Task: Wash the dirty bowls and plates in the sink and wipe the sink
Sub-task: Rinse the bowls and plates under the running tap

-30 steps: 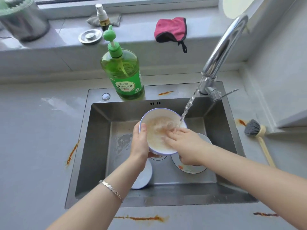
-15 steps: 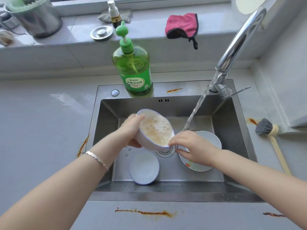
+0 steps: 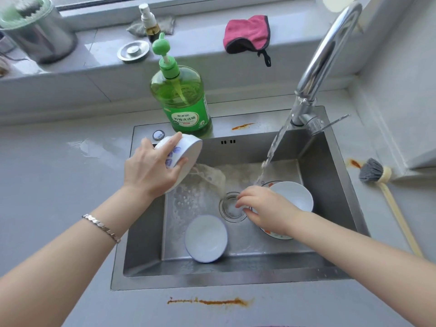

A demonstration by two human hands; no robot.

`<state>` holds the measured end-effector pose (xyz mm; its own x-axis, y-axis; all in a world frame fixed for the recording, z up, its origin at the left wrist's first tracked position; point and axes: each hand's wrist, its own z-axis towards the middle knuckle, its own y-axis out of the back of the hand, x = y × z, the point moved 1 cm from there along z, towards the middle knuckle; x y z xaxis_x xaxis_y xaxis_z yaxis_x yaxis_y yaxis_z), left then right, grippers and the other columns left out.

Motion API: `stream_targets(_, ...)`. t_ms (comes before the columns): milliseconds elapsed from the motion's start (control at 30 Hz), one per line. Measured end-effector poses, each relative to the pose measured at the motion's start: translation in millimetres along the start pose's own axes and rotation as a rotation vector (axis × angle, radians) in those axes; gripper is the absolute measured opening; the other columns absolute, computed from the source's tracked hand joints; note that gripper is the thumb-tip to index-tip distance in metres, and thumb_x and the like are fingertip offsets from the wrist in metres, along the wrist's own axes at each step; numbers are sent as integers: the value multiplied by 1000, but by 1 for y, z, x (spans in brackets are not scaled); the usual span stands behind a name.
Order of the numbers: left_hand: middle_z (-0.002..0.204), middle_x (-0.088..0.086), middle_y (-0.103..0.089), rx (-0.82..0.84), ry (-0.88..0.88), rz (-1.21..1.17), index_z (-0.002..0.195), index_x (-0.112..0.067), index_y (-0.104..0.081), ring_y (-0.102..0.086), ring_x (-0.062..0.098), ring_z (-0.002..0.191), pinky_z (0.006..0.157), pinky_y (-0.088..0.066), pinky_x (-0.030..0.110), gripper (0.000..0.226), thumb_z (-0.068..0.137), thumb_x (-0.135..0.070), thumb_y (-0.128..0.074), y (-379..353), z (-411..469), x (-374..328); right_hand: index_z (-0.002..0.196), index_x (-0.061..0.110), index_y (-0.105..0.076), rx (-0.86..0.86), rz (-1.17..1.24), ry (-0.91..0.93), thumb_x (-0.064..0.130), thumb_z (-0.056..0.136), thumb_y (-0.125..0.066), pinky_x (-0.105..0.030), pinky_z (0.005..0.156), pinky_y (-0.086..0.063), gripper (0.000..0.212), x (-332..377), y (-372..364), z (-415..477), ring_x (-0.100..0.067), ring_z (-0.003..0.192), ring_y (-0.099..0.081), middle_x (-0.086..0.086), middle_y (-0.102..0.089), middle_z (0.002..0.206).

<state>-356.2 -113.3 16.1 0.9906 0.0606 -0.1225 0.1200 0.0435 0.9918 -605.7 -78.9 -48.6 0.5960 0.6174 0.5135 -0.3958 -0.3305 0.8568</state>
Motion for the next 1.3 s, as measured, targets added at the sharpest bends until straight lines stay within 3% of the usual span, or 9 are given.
stream_targets(100,103,17,-45,58,141,35,138,-40,-39,-53,37,95,74,-42,39,57,85,-62,-41,-4,-5,2,74,12,-72,-32,-31,7,6,58,-61,-33,61,-58,21,0,3,0,-23,72,-69,-2,-71,79)
stream_targets(233,116,11,-54,270,445,-386,130,-49,-38,-53,33,107,92,-46,40,54,80,-67,-41,-20,-15,-15,108,6,-68,12,-13,-44,9,65,-60,-36,86,-51,44,0,4,-2,-28,100,-66,-12,-67,112)
stream_targets(367,111,-6,-61,378,487,-899,111,-41,-53,-58,20,103,88,-51,43,30,86,-57,-47,-42,-29,-63,145,14,-28,168,164,-78,6,83,-56,-7,106,-11,69,16,16,6,-14,138,-31,-2,-30,151)
stream_targets(500,100,-16,-57,371,561,-1183,106,-36,-54,-56,19,104,85,-52,45,16,95,-41,-45,-41,-21,-96,147,37,-7,442,318,-128,12,81,-55,-24,101,-38,85,19,16,2,-17,122,-47,2,-46,142)
stream_targets(667,101,-6,-58,521,422,-1113,114,-34,-52,-61,17,79,49,-51,28,22,96,-42,-43,-25,-3,-87,105,22,-71,223,-344,134,17,43,-89,-35,93,-48,65,-47,26,-2,-18,102,-66,2,-70,109)
stream_targets(833,116,-3,-58,439,554,-1227,108,-35,-55,-60,20,87,46,-49,27,21,95,-45,-41,-28,-4,-97,138,18,-45,218,-158,109,18,89,-58,-22,109,-27,51,-15,9,11,-13,133,-41,0,-39,147)
stream_targets(1033,97,4,-67,826,458,-1003,106,-34,-59,-64,22,71,49,-50,24,27,92,-51,-43,-9,2,-74,87,20,-76,65,-186,363,8,78,-48,-23,72,-56,31,-43,21,-9,-10,87,-70,5,-74,95)
stream_targets(1167,107,0,-63,481,577,-1238,116,-32,-55,-63,20,84,55,-51,25,33,84,-25,-61,-18,-14,-80,69,17,-69,-79,-256,304,0,58,-63,-21,53,-50,22,-24,25,-4,-17,57,-65,7,-68,64)
stream_targets(1300,134,-2,-51,38,670,-1644,128,-42,-39,-52,21,120,99,-43,44,64,76,-16,-66,-44,-58,-118,76,21,-69,-355,-11,19,5,64,-55,-24,43,-32,25,23,14,7,-18,47,-51,5,-62,54)
